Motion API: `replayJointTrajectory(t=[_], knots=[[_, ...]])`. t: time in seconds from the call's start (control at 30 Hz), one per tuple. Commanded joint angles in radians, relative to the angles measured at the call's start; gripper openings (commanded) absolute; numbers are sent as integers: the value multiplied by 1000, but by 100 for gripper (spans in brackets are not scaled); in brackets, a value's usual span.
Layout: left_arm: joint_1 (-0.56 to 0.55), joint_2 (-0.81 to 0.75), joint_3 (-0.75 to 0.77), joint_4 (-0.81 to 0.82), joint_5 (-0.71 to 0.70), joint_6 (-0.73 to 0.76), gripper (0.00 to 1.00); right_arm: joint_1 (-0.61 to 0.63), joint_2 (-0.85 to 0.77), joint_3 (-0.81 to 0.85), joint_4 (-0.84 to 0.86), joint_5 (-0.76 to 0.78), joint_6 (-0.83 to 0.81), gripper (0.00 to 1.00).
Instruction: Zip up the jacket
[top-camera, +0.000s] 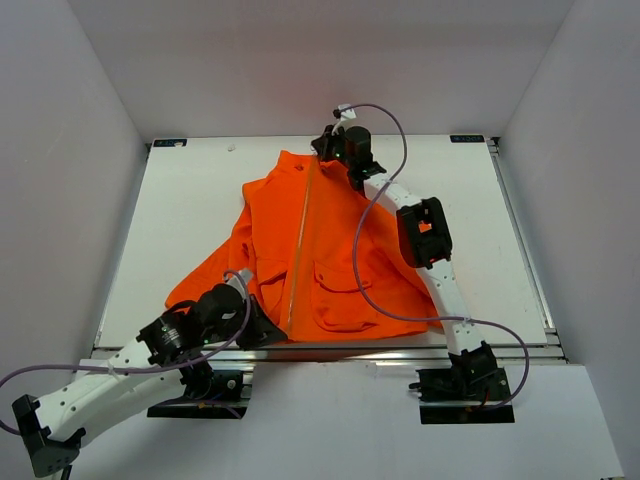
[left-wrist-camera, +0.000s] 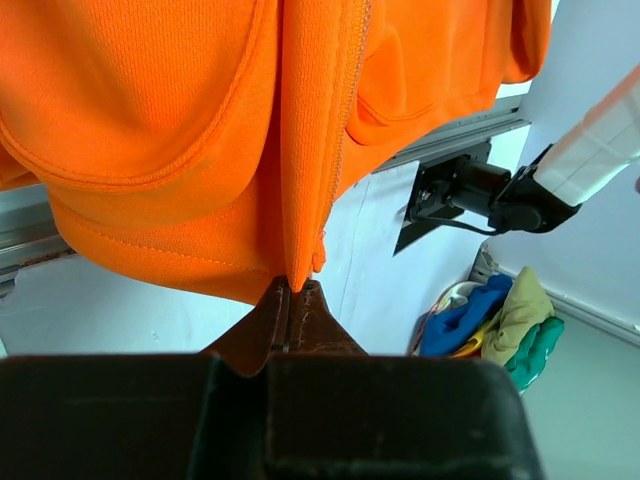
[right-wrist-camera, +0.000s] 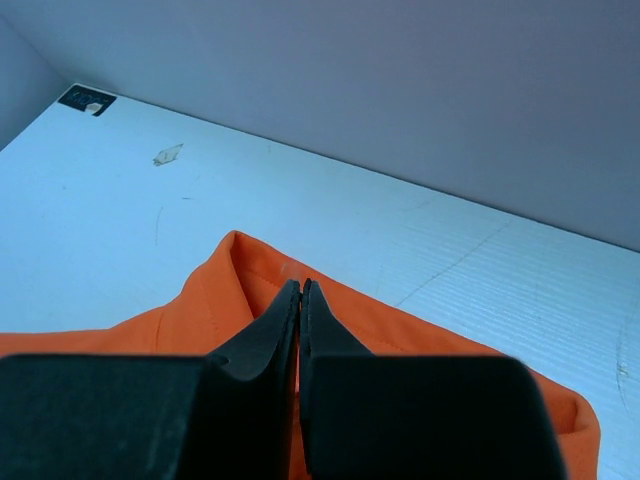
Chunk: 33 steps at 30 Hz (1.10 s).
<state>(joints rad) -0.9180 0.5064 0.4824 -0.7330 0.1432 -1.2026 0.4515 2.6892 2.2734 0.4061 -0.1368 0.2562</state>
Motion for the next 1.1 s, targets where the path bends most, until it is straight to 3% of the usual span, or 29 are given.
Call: replayJointTrajectory(t=[0.0,0.1,0.13,0.17,0.2,0.23,0.27,0.37,0.53,0.6,0.67,0.7,0.73,0.77,0.8,0.87,0.97,1.07], knots=[[-28,4,-27,-100,226,6,0,-97,-46,-26,155,79,-40,0],[-28,53,-28,-77,239,23,0,-88,-141,-144,178,-32,-38,0],[-28,69,-21,-75,236,29,7,-83,-164,-193,172,-55,-40,13],[-28,99,-12,-72,236,40,22,-77,-187,-219,165,-88,-63,34],[-28,115,19,-77,228,58,72,-70,-215,-245,139,-102,-75,58],[-28,130,45,-95,192,67,94,-68,-270,-271,126,-130,-77,89],[-28,145,76,-112,167,77,98,-66,-297,-331,119,-154,-68,89],[-28,204,208,-186,84,106,98,-68,-435,-450,86,-184,-61,89],[-28,354,468,-307,-130,141,98,-80,-753,-616,-79,-81,-6,89],[-25,415,540,-348,-353,161,98,-91,-925,-771,-114,-28,29,89],[-3,530,669,-393,-527,182,98,-105,-1037,-850,-257,96,49,89],[86,570,715,-394,-644,207,98,-111,-1131,-886,-330,142,67,89],[156,631,782,-372,-639,259,98,-115,-1176,-900,-398,219,93,89],[241,653,803,-288,-601,405,98,-126,-1218,-914,-538,238,100,89],[398,672,818,-251,-524,472,98,-129,-1303,-933,-596,255,101,89],[540,730,876,-224,-528,555,98,-131,-1397,-1023,-699,325,107,89],[813,776,921,-205,-447,589,98,-131,-1666,-1213,-714,411,129,89],[960,764,865,-102,-252,607,98,-132,-1805,-1379,-714,463,184,89]])
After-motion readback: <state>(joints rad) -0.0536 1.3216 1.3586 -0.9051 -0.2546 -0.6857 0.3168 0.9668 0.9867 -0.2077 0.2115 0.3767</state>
